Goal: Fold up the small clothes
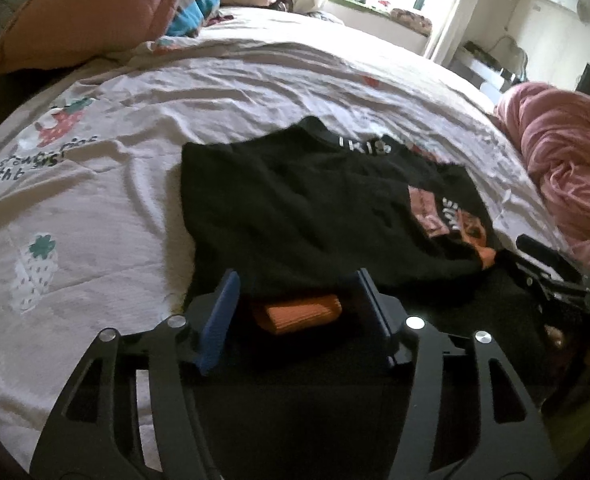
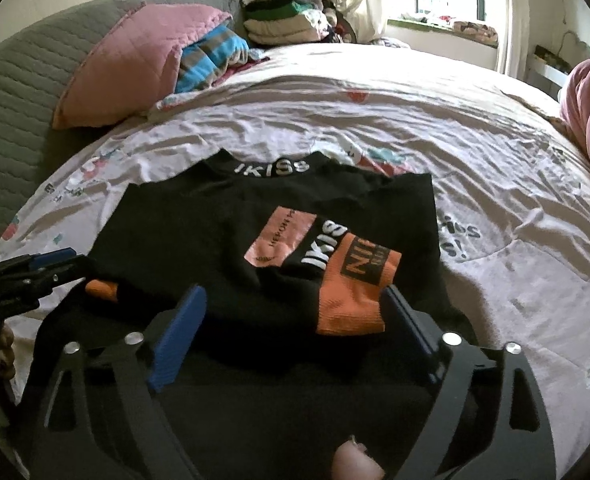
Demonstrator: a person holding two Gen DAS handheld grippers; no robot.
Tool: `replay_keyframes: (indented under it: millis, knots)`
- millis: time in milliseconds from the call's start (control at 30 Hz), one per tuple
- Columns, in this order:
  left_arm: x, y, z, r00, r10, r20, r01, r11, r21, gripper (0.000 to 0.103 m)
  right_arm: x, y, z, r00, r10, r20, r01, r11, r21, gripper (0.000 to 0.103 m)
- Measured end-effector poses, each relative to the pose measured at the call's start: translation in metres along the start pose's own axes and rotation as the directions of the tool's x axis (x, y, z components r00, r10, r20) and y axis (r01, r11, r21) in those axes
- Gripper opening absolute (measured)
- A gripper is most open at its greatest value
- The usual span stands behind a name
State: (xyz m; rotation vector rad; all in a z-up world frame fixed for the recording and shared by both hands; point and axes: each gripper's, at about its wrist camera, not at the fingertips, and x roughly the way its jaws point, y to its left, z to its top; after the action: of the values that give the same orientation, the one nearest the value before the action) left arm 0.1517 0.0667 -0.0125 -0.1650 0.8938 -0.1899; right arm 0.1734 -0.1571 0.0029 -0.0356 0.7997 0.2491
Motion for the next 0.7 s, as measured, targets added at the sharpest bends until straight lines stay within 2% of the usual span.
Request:
replay_keyframes:
  millis: [67, 133, 200, 267, 333, 533, 700]
  knots:
    - [-0.005, 0.002, 0.000, 1.000, 0.013, 0.016, -0.013, 1.000, -0.008, 0.068, -0.004, 0.001, 0.000, 1.000, 0.008, 0.013, -0.008, 1.000, 0.002, 0.090]
    - [-0.011, 0.005, -0.001, 0.999, 0.021, 0.032, -0.020, 0.999, -0.026, 0.072, -0.006, 0.002, -0.001, 1.000, 0.012, 0.015, -0.012, 1.000, 0.004, 0.093]
    - [-0.016, 0.008, -0.003, 0.998, 0.040, 0.040, -0.038, 0.998, -0.055, 0.086, -0.008, 0.002, -0.002, 1.000, 0.016, 0.017, -0.016, 1.000, 0.004, 0.094]
    - [-0.020, 0.009, -0.004, 0.997, 0.071, 0.042, -0.068, 0.995, -0.068, 0.087, -0.012, 0.002, -0.003, 1.000, 0.020, 0.022, -0.020, 1.000, 0.004, 0.095]
    - [-0.025, 0.010, -0.004, 0.995, 0.092, 0.046, -0.088, 0.993, -0.077, 0.093, -0.016, 0.002, -0.004, 0.999, 0.020, 0.027, -0.020, 1.000, -0.001, 0.096]
    - [-0.044, 0.009, -0.010, 0.990, 0.093, 0.101, -0.086, 0.994, -0.073, 0.093, -0.026, -0.001, -0.004, 0.999, 0.020, 0.042, -0.020, 1.000, 0.008, 0.097]
    - [-0.050, 0.010, -0.018, 0.991, 0.087, 0.105, -0.078, 0.993, -0.088, 0.093, -0.037, -0.001, -0.003, 0.998, 0.031, 0.062, -0.032, 0.999, 0.008, 0.097]
